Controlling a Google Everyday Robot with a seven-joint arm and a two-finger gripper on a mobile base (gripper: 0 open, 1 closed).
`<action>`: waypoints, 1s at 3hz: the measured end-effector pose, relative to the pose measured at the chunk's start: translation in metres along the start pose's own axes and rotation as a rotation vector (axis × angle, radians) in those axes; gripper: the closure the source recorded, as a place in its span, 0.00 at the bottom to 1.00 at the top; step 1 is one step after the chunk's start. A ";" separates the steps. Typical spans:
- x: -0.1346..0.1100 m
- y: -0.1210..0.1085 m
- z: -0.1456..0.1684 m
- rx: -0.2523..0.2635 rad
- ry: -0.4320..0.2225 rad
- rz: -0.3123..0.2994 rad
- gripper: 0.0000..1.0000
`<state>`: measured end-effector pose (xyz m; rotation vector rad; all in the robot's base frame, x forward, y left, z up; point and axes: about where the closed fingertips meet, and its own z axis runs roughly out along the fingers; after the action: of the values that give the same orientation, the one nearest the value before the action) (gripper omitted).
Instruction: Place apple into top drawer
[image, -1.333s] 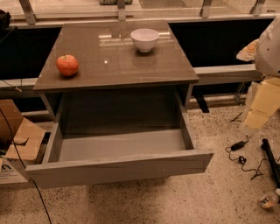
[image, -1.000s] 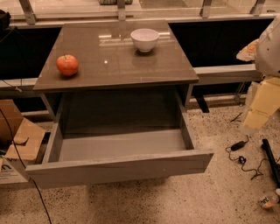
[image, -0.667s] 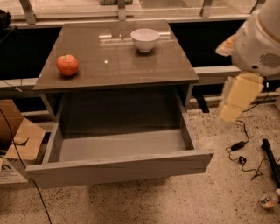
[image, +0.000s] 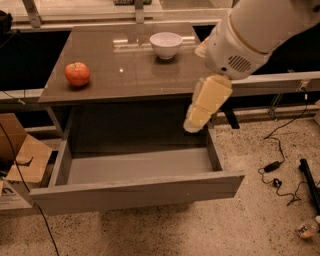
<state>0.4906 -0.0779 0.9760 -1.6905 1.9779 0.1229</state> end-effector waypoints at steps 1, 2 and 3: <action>-0.034 -0.010 0.026 -0.026 -0.064 -0.003 0.00; -0.089 -0.034 0.077 -0.067 -0.118 -0.049 0.00; -0.089 -0.034 0.077 -0.067 -0.118 -0.049 0.00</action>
Offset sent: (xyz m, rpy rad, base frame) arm 0.0687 0.1070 -0.0162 0.1424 0.0287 0.1093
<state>0.5553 0.0253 0.9592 -1.7308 1.8637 0.2677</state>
